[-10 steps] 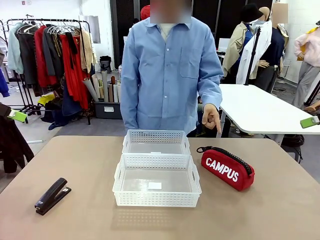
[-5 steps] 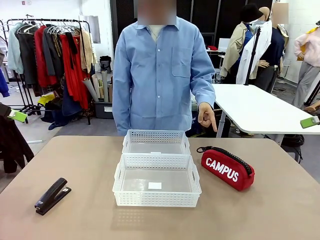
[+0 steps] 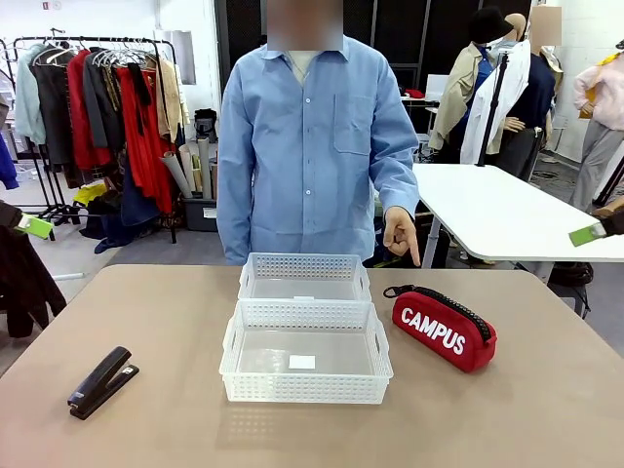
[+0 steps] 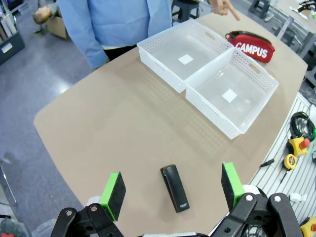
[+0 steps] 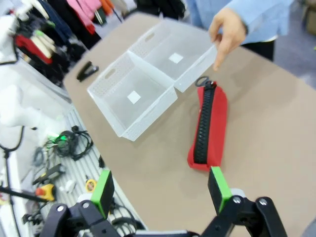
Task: Distribute items into two baskets.
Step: Pick up the Pencil pouch that the person points to.
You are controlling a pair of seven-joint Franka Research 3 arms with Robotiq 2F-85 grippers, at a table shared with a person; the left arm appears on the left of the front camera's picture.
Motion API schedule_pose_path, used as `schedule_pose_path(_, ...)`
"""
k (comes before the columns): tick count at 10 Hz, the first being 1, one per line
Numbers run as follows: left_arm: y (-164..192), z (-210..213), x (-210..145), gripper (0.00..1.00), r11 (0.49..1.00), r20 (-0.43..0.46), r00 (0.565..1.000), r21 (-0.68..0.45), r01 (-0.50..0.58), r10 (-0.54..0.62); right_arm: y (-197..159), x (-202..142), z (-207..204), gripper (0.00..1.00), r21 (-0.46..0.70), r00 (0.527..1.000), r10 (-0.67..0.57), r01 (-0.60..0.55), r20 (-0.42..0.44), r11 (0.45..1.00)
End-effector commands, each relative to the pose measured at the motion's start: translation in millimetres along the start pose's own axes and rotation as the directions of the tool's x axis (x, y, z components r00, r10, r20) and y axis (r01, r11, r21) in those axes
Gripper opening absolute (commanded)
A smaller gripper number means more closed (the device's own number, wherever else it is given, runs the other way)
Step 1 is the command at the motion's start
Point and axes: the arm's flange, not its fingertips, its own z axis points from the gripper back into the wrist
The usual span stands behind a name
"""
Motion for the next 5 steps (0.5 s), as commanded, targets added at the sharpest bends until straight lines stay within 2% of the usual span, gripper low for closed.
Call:
schedule_pose_path(1, 0.4, -0.1, 0.4, 1.0, 1.0, 0.013, 1.0, -0.011, 0.004, -0.004, 3.2, 38.1, -14.8, 1.0, -0.037, 0.997, 0.012, -0.015, -0.073, 0.999)
schedule_pose_path(5, 0.4, -0.1, 0.4, 1.0, 1.0, 0.013, 1.0, -0.011, 0.004, -0.004, 9.2, 83.9, -67.8, 1.0, -0.125, 0.973, 0.007, -0.037, -0.231, 0.991)
